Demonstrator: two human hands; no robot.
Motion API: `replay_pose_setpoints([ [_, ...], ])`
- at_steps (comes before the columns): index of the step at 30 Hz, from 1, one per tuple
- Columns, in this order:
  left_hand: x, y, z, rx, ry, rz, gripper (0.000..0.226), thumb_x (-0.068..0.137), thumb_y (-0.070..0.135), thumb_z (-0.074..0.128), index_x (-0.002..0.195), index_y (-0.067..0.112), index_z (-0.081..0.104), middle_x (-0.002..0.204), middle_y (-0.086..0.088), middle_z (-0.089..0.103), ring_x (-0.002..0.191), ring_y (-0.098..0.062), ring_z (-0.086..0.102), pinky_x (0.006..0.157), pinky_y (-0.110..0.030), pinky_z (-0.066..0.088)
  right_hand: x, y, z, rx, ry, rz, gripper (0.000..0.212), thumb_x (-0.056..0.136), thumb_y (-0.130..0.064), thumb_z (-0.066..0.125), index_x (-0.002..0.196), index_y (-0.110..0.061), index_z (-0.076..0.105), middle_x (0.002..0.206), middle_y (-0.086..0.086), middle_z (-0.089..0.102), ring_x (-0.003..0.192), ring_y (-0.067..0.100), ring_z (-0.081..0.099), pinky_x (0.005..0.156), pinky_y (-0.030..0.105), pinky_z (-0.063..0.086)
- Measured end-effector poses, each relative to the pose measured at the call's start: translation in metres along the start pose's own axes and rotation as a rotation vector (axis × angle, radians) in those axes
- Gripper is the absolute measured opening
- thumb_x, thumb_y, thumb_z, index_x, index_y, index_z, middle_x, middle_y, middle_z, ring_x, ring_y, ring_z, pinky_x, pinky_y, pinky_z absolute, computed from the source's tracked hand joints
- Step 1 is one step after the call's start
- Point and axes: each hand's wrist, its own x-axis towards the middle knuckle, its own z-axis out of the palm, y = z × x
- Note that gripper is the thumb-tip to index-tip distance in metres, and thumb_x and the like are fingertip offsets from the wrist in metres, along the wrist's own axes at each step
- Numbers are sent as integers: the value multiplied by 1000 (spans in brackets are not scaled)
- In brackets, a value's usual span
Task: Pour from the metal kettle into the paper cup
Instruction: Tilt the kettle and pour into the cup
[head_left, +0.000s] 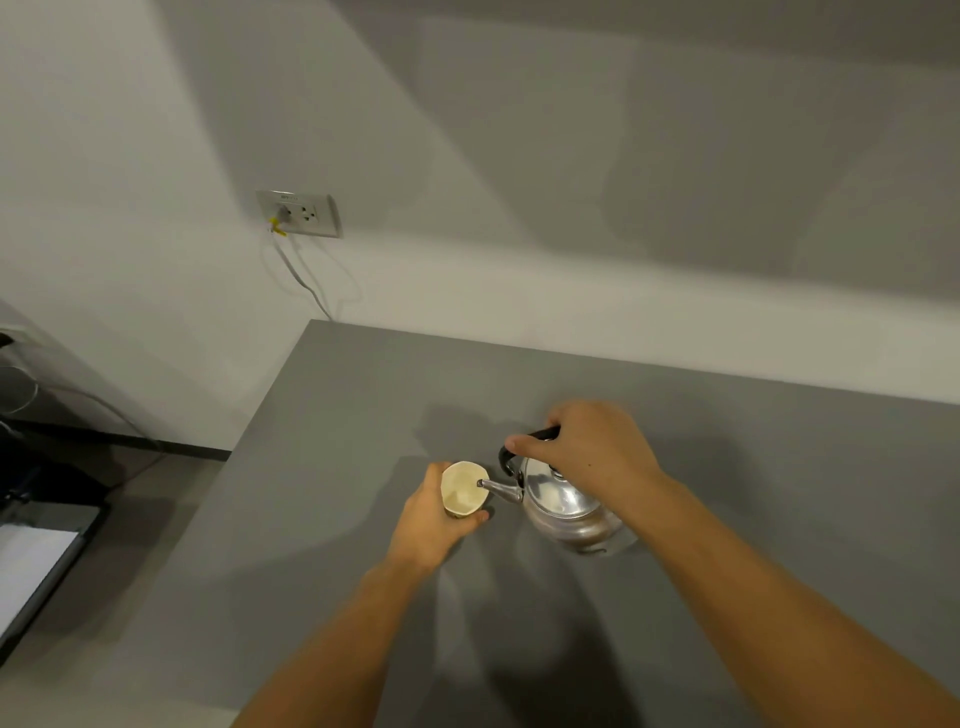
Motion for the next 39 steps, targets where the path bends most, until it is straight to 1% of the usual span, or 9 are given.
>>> replay_pose_setpoints([
  [4,-1,1,0,-11,10,-9,64,66,47,87,115,40,49,107,16,68,99,-7,65,73,-22,47,1,-9,-2,-47,-14,-23,59,75,-70,67,55,-18,50,52,0,52,48,17,48,44,30,29],
  [8,-3,1,1,-15,23,-13,67,65,50,88,118,39,48,107,18,68,98,0,64,70,-16,45,2,-17,-4,-94,-24,-44,57,76,-69,66,56,-19,48,55,1,52,50,18,47,45,29,28],
  [12,-3,0,1,-16,33,-13,67,64,50,88,117,40,49,105,21,69,97,5,63,72,-16,45,2,-20,-5,-123,-32,-59,57,78,-69,65,57,-18,49,55,1,53,50,17,47,45,29,28],
  [20,-4,-1,4,-30,32,-23,67,63,49,89,117,38,51,105,17,71,97,-4,67,73,-19,48,-1,-25,-9,-174,-44,-62,56,80,-68,65,60,-18,51,59,2,56,53,18,49,45,29,29],
  [26,-6,-2,7,-45,37,-29,68,62,48,91,117,38,52,103,18,71,96,0,67,76,-20,51,-4,-27,-13,-188,-52,-70,55,81,-67,65,60,-19,50,60,1,54,52,14,46,45,29,28],
  [34,-6,-2,8,-38,45,-40,68,61,49,91,115,40,52,101,17,72,92,3,67,70,-15,47,-6,-30,-14,-191,-71,-62,54,81,-66,65,60,-20,48,60,1,54,55,18,49,46,29,31],
  [39,-5,-2,8,-32,44,-53,68,60,52,90,114,40,51,100,18,72,92,0,67,70,-18,48,-4,-31,-13,-212,-69,-72,54,81,-67,64,59,-20,48,59,0,53,54,18,48,46,30,30],
])
